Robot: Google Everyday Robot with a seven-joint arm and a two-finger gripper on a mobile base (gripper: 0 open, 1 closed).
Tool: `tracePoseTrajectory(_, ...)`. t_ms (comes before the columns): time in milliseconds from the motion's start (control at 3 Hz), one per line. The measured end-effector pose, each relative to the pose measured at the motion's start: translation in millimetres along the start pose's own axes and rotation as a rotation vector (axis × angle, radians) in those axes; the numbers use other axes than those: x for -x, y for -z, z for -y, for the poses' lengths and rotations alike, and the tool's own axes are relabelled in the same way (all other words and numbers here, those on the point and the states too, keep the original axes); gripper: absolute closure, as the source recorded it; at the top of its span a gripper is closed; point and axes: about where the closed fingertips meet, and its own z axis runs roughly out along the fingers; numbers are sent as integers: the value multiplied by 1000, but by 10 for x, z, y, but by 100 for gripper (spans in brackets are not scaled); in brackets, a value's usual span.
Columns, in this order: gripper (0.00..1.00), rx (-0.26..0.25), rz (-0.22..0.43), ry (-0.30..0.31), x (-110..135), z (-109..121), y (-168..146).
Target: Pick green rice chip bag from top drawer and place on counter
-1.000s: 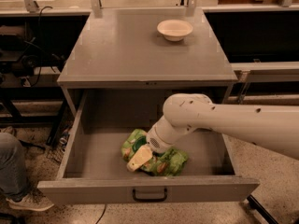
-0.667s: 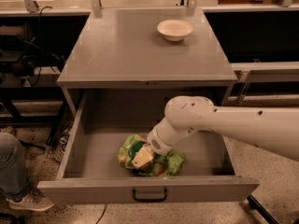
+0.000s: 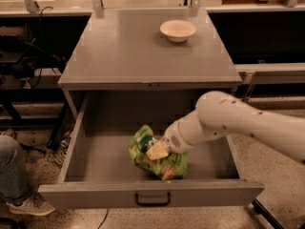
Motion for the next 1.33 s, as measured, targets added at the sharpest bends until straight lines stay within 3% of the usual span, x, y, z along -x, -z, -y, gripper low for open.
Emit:
tracePoseTrajectory(333, 100, -33, 167, 48, 130, 86, 1169)
tracePoseTrajectory(667, 100, -125, 224, 100, 195, 155, 1992)
tracePoseTrajectory(1000, 100, -132, 230, 111, 239, 147, 2056)
tracePoseTrajectory(1333, 100, -149, 273, 143, 430, 177, 2102)
